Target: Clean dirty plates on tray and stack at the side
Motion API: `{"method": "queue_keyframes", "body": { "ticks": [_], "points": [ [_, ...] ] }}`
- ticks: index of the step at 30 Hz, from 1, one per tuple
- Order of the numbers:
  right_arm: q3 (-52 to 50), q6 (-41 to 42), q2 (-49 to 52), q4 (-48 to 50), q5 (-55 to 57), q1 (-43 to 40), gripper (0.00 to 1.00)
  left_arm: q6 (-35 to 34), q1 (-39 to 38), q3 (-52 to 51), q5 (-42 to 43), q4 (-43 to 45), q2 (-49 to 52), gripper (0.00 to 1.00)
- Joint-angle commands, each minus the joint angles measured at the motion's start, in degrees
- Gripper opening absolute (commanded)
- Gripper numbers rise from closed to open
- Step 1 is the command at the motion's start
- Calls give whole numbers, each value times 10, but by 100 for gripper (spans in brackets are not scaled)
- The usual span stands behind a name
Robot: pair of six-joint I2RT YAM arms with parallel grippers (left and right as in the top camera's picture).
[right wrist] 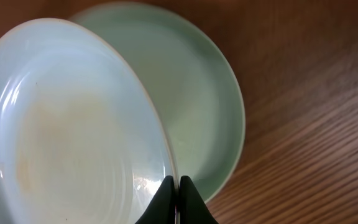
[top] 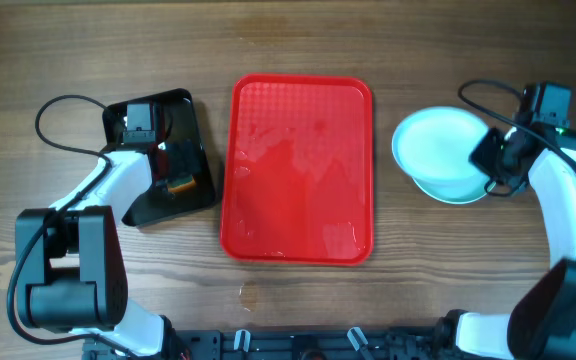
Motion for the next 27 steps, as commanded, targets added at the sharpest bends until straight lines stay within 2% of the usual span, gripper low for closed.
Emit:
{"method": "queue_keyframes", "body": {
  "ticks": [1, 2, 3, 4, 5, 9, 11, 13, 16, 20, 23, 26, 27],
  "points": [
    [-19, -13, 25, 5, -19, -20, 4, 3, 2, -6, -7, 0, 2, 100],
    [-20, -12, 26, 6, -11, -23, 9, 3, 2, -6, -7, 0, 2, 100],
    [-20, -12, 25, 10, -9, -28, 31, 3, 2, -6, -7, 0, 2, 100],
    [-19, -12, 20, 10, -12, -30, 39, 3, 2, -6, -7, 0, 2, 100],
    [-19, -12, 16, 10, -21, -31, 42, 3, 2, -6, -7, 0, 2, 100],
    [-12, -34, -28, 5, -95, -30, 43, 3, 2, -6, -7, 0, 2, 100],
    [-12, -80, -65, 5, -170, -27, 44, 3, 2, -6, -7, 0, 2, 100],
    [-12, -137, -110, 0, -238, -17, 49, 3, 2, -6, -7, 0, 2, 100],
    [-12, -184, -200, -5, -291, 8, 55, 3, 2, -6, -7, 0, 2, 100],
    [-12, -193, -294, -6, -292, 46, 64, 3, 2, -6, -7, 0, 2, 100],
    [-13, -192, -336, -17, -304, 81, 64, 3, 2, -6, -7, 0, 2, 100],
    [-13, -194, -353, -44, -364, 122, 61, 3, 2, -6, -7, 0, 2, 100],
    [-13, -194, -358, -49, -386, 137, 63, 3, 2, -6, -7, 0, 2, 100]
  ]
}}
